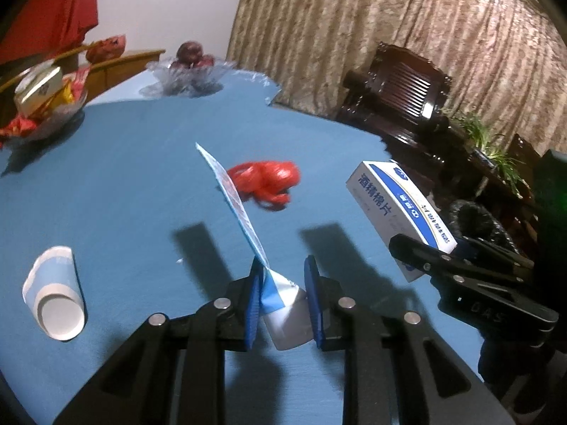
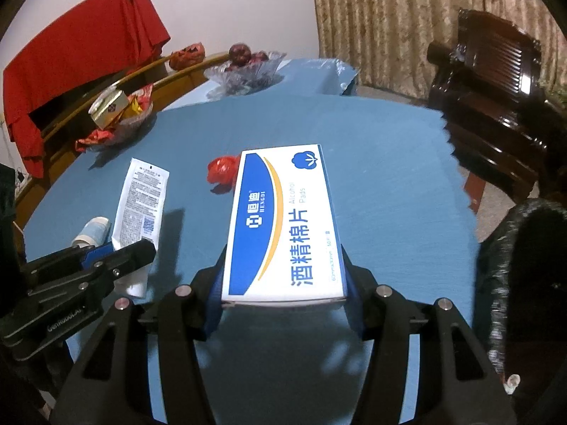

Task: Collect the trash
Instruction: 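Carry the toothpaste tube and box over the bin and release both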

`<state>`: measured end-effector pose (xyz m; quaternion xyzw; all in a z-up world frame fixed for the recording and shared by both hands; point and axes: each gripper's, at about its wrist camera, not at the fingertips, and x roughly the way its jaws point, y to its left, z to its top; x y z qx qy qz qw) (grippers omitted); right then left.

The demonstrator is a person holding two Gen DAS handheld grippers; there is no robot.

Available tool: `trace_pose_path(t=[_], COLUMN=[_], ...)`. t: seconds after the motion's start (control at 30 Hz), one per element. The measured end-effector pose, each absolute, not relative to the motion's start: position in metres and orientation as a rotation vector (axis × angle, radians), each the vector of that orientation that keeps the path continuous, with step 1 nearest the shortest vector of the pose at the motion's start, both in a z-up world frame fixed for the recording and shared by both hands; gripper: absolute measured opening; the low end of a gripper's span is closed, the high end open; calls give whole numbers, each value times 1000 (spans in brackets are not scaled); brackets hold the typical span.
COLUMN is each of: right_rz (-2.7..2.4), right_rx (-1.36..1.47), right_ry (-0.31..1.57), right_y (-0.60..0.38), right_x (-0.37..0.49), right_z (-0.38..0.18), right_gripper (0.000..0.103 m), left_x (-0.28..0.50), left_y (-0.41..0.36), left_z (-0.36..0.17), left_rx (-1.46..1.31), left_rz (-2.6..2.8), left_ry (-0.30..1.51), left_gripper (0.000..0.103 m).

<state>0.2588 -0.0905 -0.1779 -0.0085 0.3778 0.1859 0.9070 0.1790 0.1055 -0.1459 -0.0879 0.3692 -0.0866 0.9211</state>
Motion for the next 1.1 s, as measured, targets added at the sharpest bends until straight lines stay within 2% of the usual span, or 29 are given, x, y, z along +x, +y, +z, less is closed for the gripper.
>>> trace_pose_path(t=[0.57, 1.1], right_rz=[230, -14], right_rx=[30, 87], right_ry=[649, 643], right_y=[-194, -325], right_x=[212, 178], right_z=[-122, -127], right_gripper=[54, 54], left_x=[174, 185], left_y=[15, -132], left_z=[-99, -88], left_rx=[-100, -41], left_rz=[-324, -595], left_ry=[668, 644], left_gripper=[21, 21])
